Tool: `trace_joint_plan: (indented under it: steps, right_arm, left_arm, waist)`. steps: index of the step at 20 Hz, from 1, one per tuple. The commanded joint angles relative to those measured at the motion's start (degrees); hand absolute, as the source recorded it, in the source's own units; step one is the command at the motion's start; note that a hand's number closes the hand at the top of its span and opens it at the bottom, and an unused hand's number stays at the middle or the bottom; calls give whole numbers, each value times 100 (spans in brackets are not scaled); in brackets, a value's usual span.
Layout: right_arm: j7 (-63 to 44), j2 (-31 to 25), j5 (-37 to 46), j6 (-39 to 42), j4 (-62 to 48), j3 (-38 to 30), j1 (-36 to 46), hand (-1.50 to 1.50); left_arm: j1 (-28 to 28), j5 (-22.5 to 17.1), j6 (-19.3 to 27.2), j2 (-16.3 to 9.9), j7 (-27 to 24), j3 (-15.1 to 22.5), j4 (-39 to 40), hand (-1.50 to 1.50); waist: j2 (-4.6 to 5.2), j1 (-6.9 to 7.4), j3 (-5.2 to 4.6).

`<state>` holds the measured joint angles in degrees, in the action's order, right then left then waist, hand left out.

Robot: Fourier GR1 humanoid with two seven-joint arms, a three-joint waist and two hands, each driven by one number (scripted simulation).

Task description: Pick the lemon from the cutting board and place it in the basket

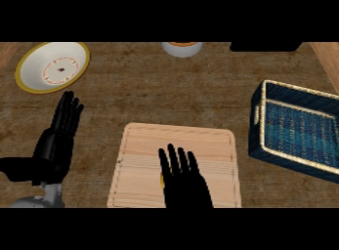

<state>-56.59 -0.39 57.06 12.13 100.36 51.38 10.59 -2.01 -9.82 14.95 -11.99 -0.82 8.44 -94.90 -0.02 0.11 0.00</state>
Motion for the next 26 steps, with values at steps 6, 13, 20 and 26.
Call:
trace_joint_plan:
  steps: [6, 13, 20, 26]
  right_arm:
    - [-268, 37, -66, 67, -254, -100, 2, -150]
    - [508, -193, -63, -589, -888, -213, -330, -150]
    - [-120, 37, -389, -521, -1052, 58, 195, -150]
    - [619, 38, 34, -787, -1327, -135, -371, -150]
  left_arm:
    - [6, 207, -58, 295, -106, -167, 171, 0]
    - [86, 322, -278, 217, 235, -239, -159, 0]
    - [22, 423, -433, 372, 200, -381, -148, 0]
    - [360, 556, -399, 611, 291, -260, -432, 0]
  waist:
    - [0, -6, 0]
    - [0, -5, 1]
    - [1, 9, 0]
    - [-3, 0, 1]
